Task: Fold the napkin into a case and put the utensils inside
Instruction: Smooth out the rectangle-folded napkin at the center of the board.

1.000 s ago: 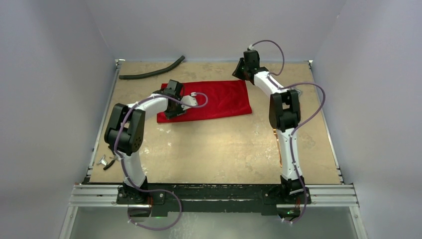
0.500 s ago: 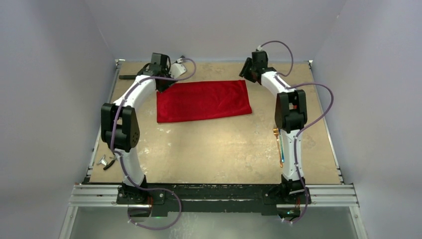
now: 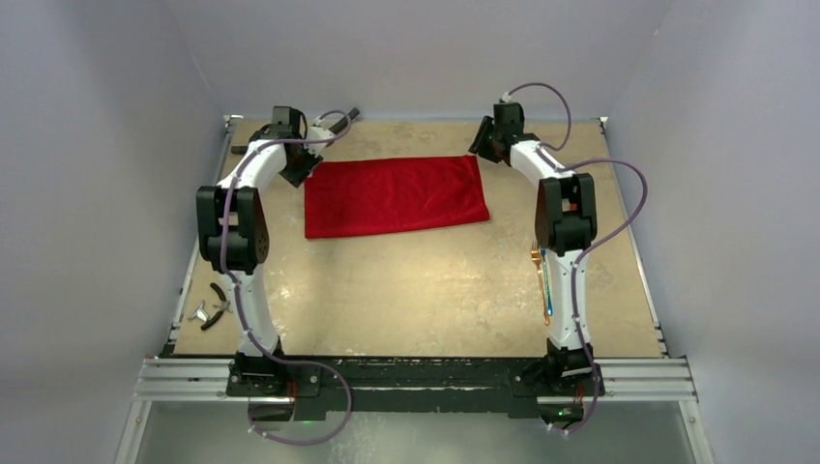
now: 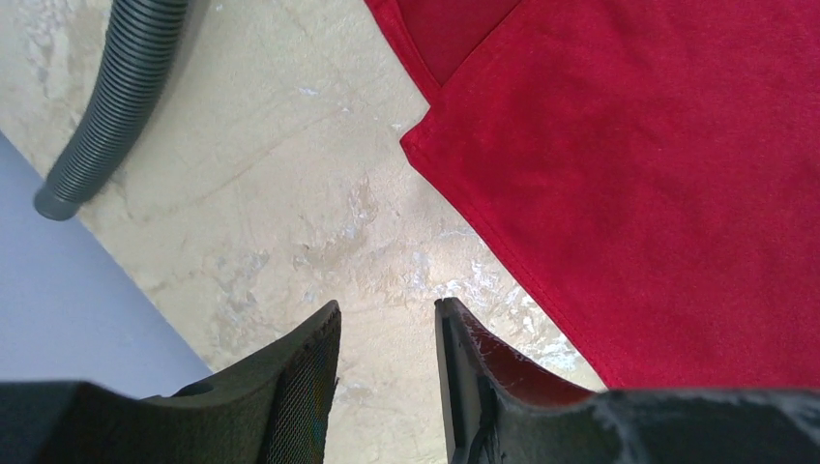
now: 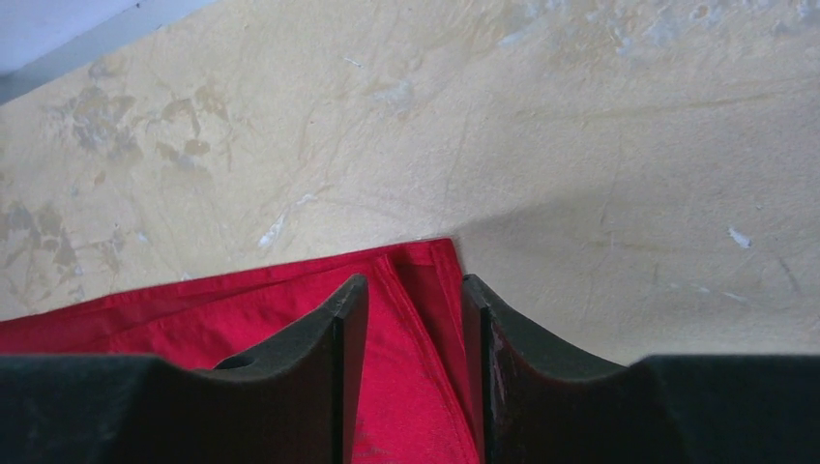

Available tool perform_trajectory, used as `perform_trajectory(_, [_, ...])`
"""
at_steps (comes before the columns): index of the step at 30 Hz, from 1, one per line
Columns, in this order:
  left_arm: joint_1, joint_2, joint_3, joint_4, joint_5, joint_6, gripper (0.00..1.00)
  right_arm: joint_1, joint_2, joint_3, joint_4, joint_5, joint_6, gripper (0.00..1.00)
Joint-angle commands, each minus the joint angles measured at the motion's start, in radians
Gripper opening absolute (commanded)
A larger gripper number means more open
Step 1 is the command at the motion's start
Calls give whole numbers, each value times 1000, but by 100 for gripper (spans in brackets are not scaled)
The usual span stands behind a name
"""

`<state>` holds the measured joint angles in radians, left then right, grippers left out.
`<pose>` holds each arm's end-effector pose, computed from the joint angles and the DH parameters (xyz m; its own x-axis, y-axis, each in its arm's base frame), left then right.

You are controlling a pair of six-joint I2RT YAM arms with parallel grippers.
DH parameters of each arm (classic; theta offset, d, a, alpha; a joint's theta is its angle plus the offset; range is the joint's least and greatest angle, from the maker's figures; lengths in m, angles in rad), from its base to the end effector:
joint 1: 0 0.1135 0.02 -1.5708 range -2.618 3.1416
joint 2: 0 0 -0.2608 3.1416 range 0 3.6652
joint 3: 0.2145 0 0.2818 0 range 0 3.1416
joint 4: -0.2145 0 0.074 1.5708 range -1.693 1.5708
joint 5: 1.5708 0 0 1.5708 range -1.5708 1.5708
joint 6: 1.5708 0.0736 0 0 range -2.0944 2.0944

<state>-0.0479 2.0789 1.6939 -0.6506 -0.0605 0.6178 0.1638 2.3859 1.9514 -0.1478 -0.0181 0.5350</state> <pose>0.4994 -0.0195 0.1667 -0.6905 0.6120 -0.3856 0.5115 0.7901 0.3378 0.5997 0.1005 0.1497 -0.5575 0.4245 -0.7134 0.1236 0.8922 0.4344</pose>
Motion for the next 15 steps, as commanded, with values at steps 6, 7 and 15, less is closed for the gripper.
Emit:
perform_trajectory(6, [16, 76, 124, -49, 96, -101, 40, 15, 12, 19, 35, -13, -33, 43])
perform_trajectory(7, [15, 84, 131, -53, 103, -105, 40, 18, 16, 20, 36, -14, -34, 43])
perform_trajectory(15, [14, 141, 158, -62, 104, -134, 41, 37, 49, 33, 31, -14, -33, 40])
